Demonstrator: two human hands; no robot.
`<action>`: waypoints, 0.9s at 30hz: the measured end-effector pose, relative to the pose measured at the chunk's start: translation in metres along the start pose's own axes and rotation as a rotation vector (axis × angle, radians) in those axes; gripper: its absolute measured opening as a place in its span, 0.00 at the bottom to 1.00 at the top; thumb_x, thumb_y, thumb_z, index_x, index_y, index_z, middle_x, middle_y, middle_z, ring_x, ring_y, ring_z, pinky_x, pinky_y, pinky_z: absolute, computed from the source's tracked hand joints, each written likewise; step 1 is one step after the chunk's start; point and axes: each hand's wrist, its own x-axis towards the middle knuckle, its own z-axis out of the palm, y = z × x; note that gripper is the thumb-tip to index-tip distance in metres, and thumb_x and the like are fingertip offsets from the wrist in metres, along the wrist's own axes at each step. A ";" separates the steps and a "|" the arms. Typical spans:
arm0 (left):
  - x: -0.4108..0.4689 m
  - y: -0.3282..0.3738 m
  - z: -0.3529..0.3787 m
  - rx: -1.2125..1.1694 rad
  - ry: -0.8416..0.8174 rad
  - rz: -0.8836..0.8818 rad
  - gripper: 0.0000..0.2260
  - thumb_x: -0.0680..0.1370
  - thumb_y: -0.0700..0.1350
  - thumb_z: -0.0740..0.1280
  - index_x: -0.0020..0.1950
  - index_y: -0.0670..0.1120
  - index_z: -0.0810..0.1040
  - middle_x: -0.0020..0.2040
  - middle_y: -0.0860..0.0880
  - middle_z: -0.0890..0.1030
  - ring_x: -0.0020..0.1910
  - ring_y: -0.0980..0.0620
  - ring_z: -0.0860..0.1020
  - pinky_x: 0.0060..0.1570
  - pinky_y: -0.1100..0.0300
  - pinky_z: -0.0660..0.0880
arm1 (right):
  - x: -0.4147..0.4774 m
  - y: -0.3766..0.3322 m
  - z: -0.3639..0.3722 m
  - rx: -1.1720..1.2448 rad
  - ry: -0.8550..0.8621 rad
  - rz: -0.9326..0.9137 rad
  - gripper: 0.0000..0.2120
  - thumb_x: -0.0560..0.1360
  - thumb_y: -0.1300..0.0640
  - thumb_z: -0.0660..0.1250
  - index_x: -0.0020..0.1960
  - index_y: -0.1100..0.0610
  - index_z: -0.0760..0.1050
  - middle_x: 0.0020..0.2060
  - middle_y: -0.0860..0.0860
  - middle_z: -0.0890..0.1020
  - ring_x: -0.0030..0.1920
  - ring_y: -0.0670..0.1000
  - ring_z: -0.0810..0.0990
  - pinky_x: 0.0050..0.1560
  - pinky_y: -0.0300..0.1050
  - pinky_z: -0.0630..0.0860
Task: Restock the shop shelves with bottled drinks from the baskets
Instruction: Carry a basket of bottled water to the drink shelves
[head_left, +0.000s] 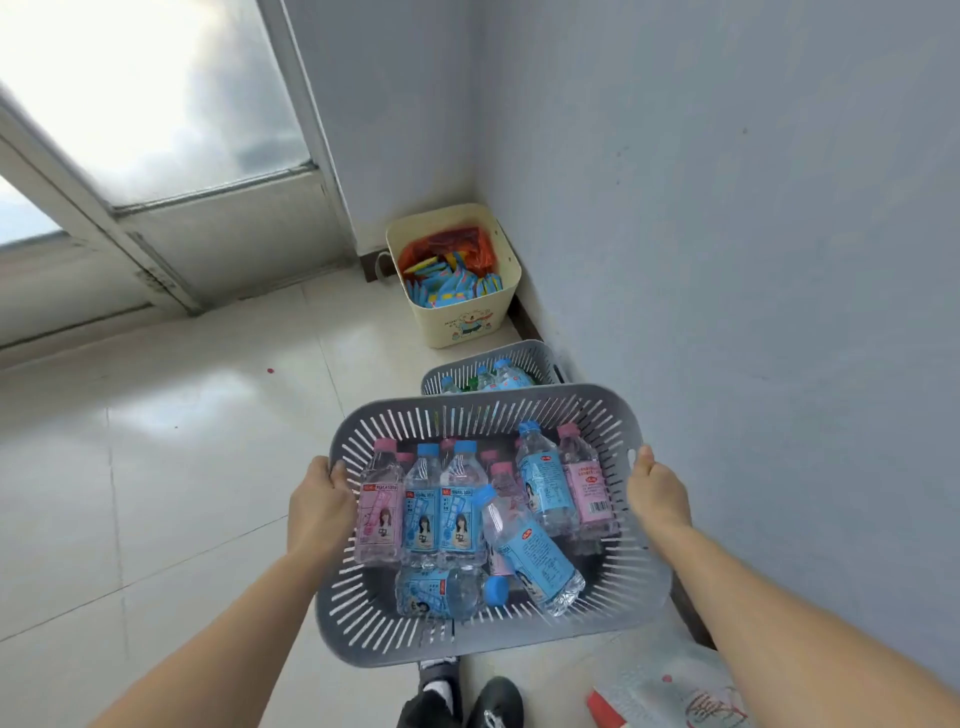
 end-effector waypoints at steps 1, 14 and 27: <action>-0.005 0.004 -0.010 0.007 0.000 0.012 0.11 0.84 0.48 0.53 0.50 0.43 0.70 0.43 0.46 0.75 0.43 0.45 0.73 0.43 0.54 0.67 | -0.009 -0.003 -0.008 0.004 0.005 -0.011 0.30 0.84 0.48 0.41 0.65 0.69 0.71 0.63 0.67 0.75 0.65 0.63 0.72 0.66 0.53 0.67; -0.029 0.030 -0.084 0.112 -0.133 0.222 0.12 0.83 0.48 0.53 0.50 0.42 0.71 0.43 0.42 0.76 0.42 0.42 0.76 0.42 0.50 0.72 | -0.158 0.007 -0.063 0.084 0.173 0.076 0.31 0.84 0.48 0.40 0.59 0.69 0.75 0.58 0.65 0.78 0.59 0.62 0.76 0.57 0.48 0.70; -0.090 0.049 -0.108 0.399 -0.449 0.632 0.12 0.83 0.45 0.54 0.48 0.38 0.71 0.44 0.40 0.75 0.44 0.42 0.73 0.43 0.53 0.66 | -0.349 0.095 -0.023 0.372 0.362 0.525 0.29 0.84 0.48 0.42 0.65 0.69 0.70 0.60 0.67 0.76 0.54 0.61 0.77 0.48 0.44 0.69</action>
